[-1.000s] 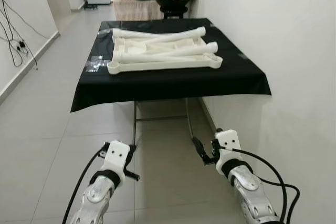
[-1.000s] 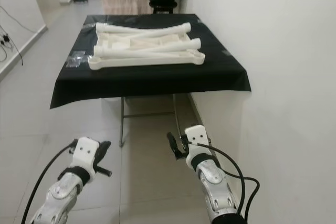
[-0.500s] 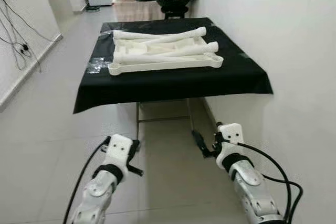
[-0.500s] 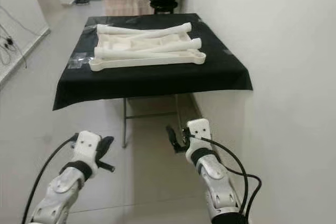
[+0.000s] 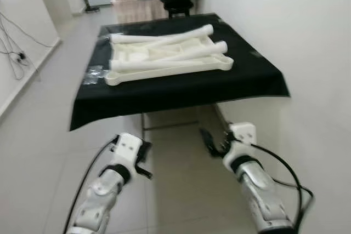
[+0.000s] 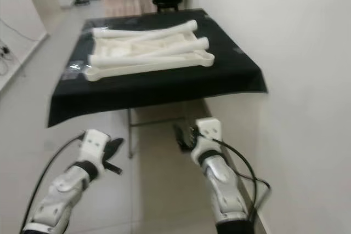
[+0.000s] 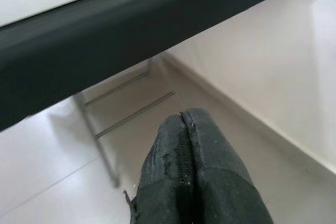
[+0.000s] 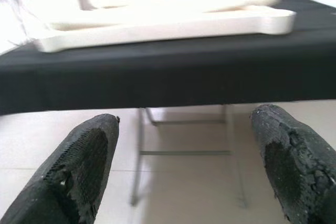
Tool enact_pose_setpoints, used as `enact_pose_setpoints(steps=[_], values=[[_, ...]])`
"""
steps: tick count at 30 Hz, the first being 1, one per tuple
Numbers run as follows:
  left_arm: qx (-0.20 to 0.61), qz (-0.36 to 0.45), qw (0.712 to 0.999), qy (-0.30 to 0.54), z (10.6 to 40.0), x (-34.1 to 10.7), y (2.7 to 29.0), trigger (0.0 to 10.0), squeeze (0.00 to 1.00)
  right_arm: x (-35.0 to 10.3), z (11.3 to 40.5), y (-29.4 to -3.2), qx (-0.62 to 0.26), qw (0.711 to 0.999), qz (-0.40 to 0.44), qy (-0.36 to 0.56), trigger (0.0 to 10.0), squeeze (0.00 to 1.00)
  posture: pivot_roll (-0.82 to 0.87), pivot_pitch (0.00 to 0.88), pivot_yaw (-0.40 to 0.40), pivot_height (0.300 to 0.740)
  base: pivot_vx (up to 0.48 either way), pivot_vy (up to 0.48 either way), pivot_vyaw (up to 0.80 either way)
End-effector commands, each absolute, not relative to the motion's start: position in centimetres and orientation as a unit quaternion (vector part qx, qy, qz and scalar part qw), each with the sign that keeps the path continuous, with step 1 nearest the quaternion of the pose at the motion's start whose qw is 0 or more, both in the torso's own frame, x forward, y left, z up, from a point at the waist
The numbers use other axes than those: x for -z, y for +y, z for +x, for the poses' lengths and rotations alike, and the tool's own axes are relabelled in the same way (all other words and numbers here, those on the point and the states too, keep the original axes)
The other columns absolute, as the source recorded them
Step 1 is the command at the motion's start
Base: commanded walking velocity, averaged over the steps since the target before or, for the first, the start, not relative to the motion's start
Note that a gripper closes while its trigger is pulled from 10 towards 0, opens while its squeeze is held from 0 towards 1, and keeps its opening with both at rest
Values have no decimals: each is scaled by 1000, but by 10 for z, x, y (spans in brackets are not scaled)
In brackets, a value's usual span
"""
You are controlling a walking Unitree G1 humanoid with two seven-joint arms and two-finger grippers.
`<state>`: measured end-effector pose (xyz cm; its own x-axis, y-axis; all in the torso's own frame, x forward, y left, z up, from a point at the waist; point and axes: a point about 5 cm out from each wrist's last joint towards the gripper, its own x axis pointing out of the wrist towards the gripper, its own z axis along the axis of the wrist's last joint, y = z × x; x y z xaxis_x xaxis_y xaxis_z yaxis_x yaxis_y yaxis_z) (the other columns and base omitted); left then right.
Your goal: Building children table
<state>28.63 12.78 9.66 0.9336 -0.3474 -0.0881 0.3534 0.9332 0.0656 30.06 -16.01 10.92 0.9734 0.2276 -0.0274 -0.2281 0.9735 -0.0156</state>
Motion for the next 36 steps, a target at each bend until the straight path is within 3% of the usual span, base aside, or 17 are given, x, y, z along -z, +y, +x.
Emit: enact_pose_setpoints(steps=[1, 36], values=[[175, 45, 983, 40, 284, -97, 133, 10000, 0, -112, 303, -156, -122, 992, -11, 12, 10000, 0, -104, 0, 37, 740, 319, 0, 0], [150, 47, 988, 12, 295, -113, 131, 10000, 0, -117, 308, -163, -114, 993, 7, 10, 10000, 0, -106, 0, 33, 740, 320, 0, 0]])
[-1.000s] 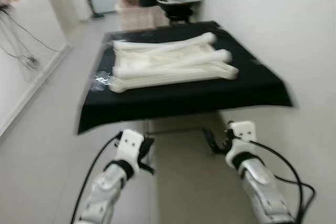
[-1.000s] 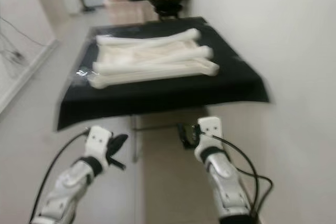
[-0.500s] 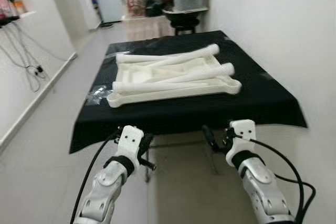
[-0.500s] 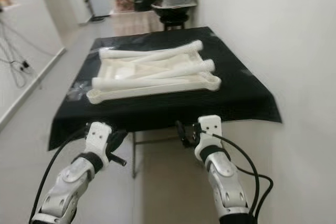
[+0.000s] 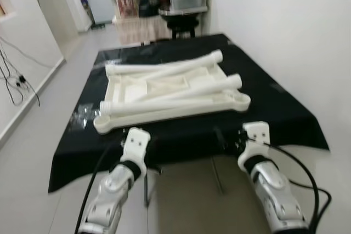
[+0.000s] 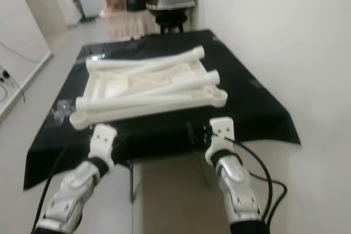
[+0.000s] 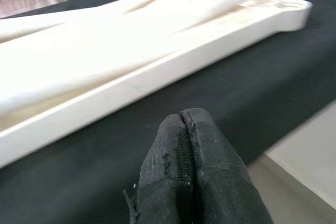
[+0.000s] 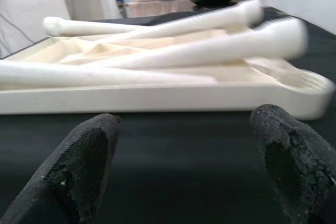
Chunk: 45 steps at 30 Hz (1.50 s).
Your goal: Building children table
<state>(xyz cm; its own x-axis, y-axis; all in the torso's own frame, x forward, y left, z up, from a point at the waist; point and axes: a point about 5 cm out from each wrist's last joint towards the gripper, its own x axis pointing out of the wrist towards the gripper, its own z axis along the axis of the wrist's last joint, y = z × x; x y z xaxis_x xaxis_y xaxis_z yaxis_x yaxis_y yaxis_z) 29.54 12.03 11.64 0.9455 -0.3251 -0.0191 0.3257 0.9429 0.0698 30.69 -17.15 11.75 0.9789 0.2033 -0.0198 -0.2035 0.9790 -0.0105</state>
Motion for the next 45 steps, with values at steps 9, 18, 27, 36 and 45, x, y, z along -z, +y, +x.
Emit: enact_pose_setpoints(steps=[9, 18, 27, 36, 45], values=[[143, 48, 988, 8, 296, -114, 131, 10000, 0, -118, 308, -163, -121, 993, 8, 12, 10000, 0, -109, 0, 32, 740, 320, 0, 0], [142, 46, 989, 7, 296, -114, 129, 10000, 0, -117, 308, -164, -124, 992, 8, 14, 10000, 0, -118, 0, 30, 740, 319, 0, 0], [138, 33, 990, 7, 296, -113, 126, 10000, 0, -114, 305, -166, -129, 991, 10, 18, 10000, 0, -135, 0, 35, 740, 306, 0, 0], [128, 17, 992, 4, 294, -113, 125, 10000, 0, -112, 303, -169, -132, 991, 6, 21, 10000, 0, -150, 0, 35, 740, 0, 0, 0], [129, 10, 992, 9, 294, -112, 124, 10000, 0, -112, 301, -169, -133, 991, 6, 20, 10000, 0, -151, 0, 37, 740, 0, -267, 0]])
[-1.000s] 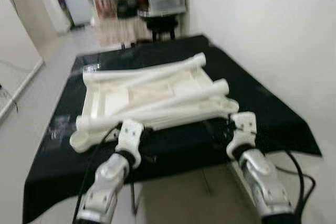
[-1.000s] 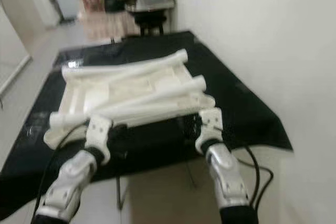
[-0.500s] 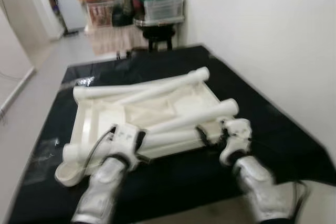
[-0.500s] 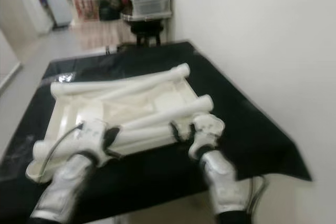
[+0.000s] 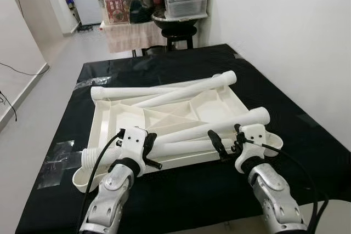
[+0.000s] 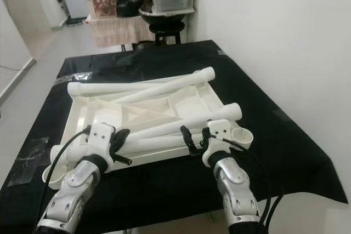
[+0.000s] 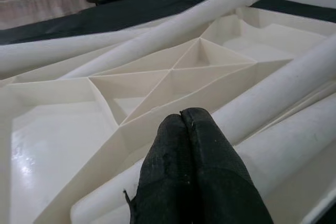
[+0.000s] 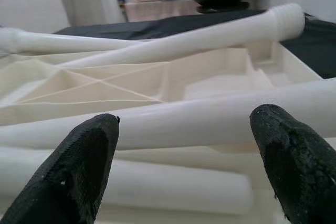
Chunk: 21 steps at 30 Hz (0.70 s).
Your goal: Building children table
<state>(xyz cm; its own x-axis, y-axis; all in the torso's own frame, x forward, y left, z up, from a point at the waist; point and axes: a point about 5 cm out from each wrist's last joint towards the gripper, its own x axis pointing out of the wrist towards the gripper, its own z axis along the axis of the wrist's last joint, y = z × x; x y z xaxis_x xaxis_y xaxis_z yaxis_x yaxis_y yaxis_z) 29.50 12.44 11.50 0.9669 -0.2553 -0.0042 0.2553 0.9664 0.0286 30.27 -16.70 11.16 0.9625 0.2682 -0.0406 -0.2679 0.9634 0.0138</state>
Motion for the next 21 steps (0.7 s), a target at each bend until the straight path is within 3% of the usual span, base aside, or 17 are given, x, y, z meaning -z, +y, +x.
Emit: enact_pose_setpoints(steps=[1, 5, 16, 21], values=[[129, 10, 992, 9, 294, -112, 124, 10000, 0, -112, 301, -169, -133, 991, 6, 20, 10000, 0, -151, 0, 37, 740, 0, -480, 0], [124, 4, 992, 15, 294, -110, 125, 10000, 0, -112, 301, -170, -135, 991, 5, 20, 10000, 0, -150, 0, 33, 740, 0, -455, 0], [122, -2, 992, 18, 296, -110, 126, 10000, 0, -117, 304, -170, -126, 992, -15, 17, 10000, 0, -145, 0, 37, 740, 0, 0, 0], [122, -3, 992, 19, 297, -111, 129, 10000, 0, -130, 315, -174, -99, 991, -85, 25, 10000, 0, -138, 0, 50, 740, 0, 0, 0]])
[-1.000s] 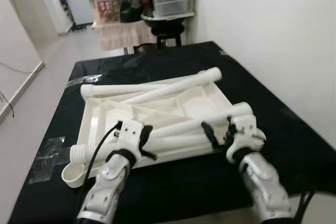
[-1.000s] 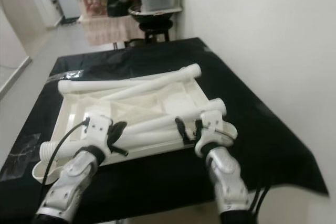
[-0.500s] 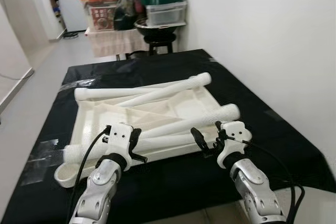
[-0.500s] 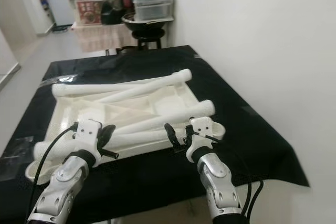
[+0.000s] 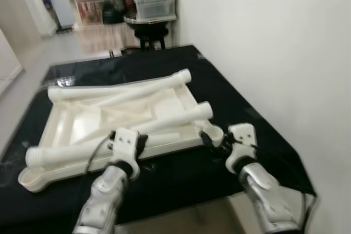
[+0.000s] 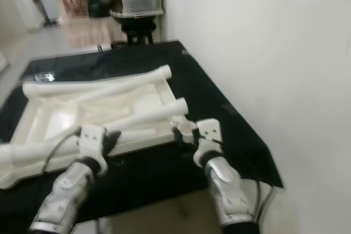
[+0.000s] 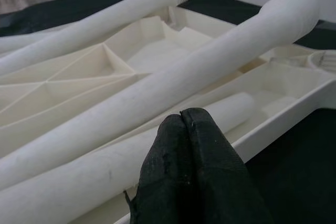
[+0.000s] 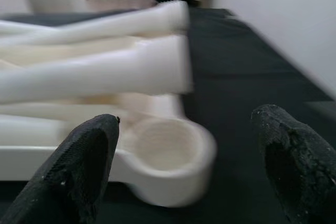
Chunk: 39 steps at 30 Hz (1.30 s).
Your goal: Building children table
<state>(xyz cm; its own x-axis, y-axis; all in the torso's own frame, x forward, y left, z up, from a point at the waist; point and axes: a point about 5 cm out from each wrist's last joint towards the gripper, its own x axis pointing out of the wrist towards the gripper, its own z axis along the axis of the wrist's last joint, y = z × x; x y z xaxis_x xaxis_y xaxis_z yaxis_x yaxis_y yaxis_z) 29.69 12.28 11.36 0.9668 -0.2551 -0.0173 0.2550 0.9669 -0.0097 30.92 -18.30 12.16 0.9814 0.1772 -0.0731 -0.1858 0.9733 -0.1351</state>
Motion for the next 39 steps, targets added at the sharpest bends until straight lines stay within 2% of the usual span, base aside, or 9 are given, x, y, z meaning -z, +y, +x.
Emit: enact_pose_setpoints(steps=[1, 18, 19, 20, 21, 30, 31, 33, 39], values=[[123, 0, 992, 20, 297, -111, 129, 10000, 0, -135, 320, -175, -99, 989, -109, 35, 10000, 0, -129, 0, 51, 740, 0, 0, 0], [124, 18, 992, 22, 293, -111, 128, 10000, 0, -176, 355, -185, -248, 901, -338, 112, 10000, 0, -95, 0, 28, 740, 0, 0, 0], [113, 29, 993, 19, 292, -112, 130, 10000, 0, -187, 366, -180, -268, 862, -417, 110, 10000, 675, -74, 0, 18, 740, 0, 0, 0], [113, 29, 993, 19, 292, -112, 130, 10000, 0, -187, 366, -180, -268, 862, -417, 110, 10000, 675, -74, 0, 18, 740, 0, 0, 0], [100, 38, 994, 17, 290, -113, 132, 10000, 0, -196, 376, -173, -281, 824, -479, 110, 10000, 1000, -68, 0, 13, 740, 0, 0, 0], [70, 48, 996, 17, 287, -113, 136, 10000, 0, -225, 395, -141, -278, 755, -589, 68, 10000, 1000, -45, 0, -11, 740, 0, 0, 0], [67, 48, 996, 18, 286, -113, 137, 10000, 0, -231, 397, -132, -284, 737, -611, 60, 10000, 0, -41, 0, -15, 740, 0, 0, 0], [67, 48, 996, 18, 286, -113, 137, 10000, 0, -231, 397, -132, -284, 737, -611, 60, 10000, 0, -41, 0, -15, 740, 0, 0, 0], [63, 47, 997, 21, 283, -113, 137, 10000, 0, -230, 397, -104, -353, 638, -681, 69, 10000, 0, -31, 0, -34, 740, 0, 0, 0]])
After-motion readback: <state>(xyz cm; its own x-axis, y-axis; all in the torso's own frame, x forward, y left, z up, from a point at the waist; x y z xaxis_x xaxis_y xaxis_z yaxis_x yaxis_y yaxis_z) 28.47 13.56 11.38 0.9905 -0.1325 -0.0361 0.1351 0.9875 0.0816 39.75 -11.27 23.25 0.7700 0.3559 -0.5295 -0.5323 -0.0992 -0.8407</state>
